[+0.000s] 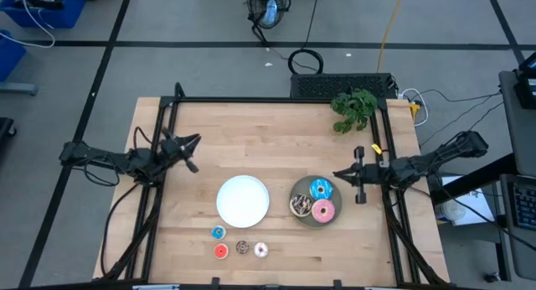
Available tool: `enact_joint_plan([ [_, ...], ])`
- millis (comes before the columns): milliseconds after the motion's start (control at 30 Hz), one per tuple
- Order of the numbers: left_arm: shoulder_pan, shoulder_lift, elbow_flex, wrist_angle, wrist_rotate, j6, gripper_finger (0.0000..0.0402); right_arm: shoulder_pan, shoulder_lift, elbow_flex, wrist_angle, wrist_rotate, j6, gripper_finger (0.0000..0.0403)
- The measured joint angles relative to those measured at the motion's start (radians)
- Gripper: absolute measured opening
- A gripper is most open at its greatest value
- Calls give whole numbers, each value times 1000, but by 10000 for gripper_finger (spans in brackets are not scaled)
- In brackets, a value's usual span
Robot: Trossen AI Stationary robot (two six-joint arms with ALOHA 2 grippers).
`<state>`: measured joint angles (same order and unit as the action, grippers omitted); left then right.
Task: Pick & Place donuts
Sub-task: Put the small orange donut on the white plate
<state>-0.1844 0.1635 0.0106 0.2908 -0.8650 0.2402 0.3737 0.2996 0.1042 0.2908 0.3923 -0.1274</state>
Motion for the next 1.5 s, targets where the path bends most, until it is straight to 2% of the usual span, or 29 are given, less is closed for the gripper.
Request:
enact_joint_plan([
  [167,0,0,0,-1,-122,-5,51,0,-2,-9,-2,0,-21,0],
  [267,0,0,0,-1,-151,-27,51,0,-1,-9,-11,-12,-14,0],
  [400,0,0,0,-2,-142,-162,51,1,0,-9,-32,-219,-40,0],
  [467,0,0,0,-2,-94,-185,51,0,0,-9,-9,-259,-49,0],
  [500,-1,0,0,3,-35,-193,51,0,-1,-9,6,-259,-50,0],
  [600,-1,0,7,102,222,-194,51,0,-1,-8,36,-259,-50,0],
  [667,-10,2,46,125,335,-207,51,0,-1,-8,44,-259,-51,0],
  [767,-58,47,148,41,320,-224,51,0,0,-8,52,-259,-58,0],
  [867,-133,175,289,-70,244,-226,51,0,0,-8,50,-249,-57,0],
  [967,-226,362,451,-207,181,-239,51,0,0,-8,50,-179,-54,0],
  [1067,-319,563,643,-457,95,-326,51,0,0,-8,49,-77,-46,0],
  [1133,-370,703,778,-646,58,-445,51,0,-1,-16,57,-35,-30,0],
  [1233,-431,903,983,-908,80,-637,51,0,1,-36,80,-26,-9,0],
  [1367,-497,1129,1189,-1203,186,-874,51,0,-1,-42,117,-27,30,0],
  [1500,-541,1307,1286,-1284,278,-995,52,1,1,-43,116,-30,90,0],
])
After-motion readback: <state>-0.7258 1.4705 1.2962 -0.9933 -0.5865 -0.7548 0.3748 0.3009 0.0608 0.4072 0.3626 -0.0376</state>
